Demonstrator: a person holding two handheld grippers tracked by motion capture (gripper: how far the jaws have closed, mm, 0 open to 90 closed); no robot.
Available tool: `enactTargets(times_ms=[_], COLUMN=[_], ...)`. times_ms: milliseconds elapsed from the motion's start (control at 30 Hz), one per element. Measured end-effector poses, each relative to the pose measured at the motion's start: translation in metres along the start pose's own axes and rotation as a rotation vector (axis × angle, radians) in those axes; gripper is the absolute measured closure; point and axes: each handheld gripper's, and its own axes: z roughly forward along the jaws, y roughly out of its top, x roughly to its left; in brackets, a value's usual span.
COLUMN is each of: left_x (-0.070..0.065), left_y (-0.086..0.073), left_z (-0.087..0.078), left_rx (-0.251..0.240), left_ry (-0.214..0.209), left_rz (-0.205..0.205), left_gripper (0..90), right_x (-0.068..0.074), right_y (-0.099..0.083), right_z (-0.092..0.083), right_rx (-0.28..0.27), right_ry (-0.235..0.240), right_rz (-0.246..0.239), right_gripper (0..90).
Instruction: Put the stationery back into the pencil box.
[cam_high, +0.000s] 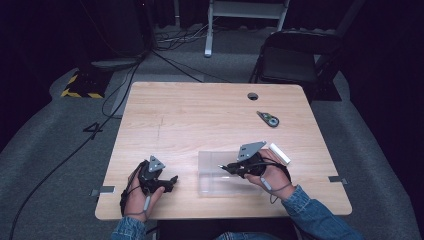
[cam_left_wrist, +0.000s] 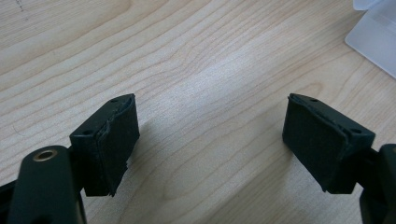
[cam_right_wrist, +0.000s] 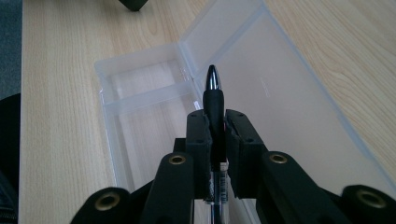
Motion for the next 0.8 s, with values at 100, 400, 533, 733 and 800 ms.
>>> enactTargets(times_ms=[100,400,533,733,800], left_x=[0.000,0.000,0.000,0.000,0.000], left_y=[0.000,0.000,0.000,0.000,0.000], left_z=[0.000,0.000,0.000,0.000,0.000], left_rx=[0.000,0.000,0.000,0.000,0.000], left_ry=[-0.001,-0.001,-0.002,-0.002,-0.003], left_rz=[0.000,0.000,0.000,0.000,-0.002], left_gripper=[18.9,18.8,18.7,18.8,18.6], right_x=[0.001,0.004,0.006,0.008,0.008], right_y=[-0.001,-0.003,-0.004,-0.003,-0.004], right_z=[0.003,0.013,0.017,0.020,0.023], right_rx=[0.012,0.049,0.058,0.068,0.075], right_ry=[0.003,0.016,0.013,0.008,0.012], right_rz=[-0.009,-0.037,-0.044,-0.077,-0.088], right_gripper=[80.7,80.6,80.7,80.7,80.6])
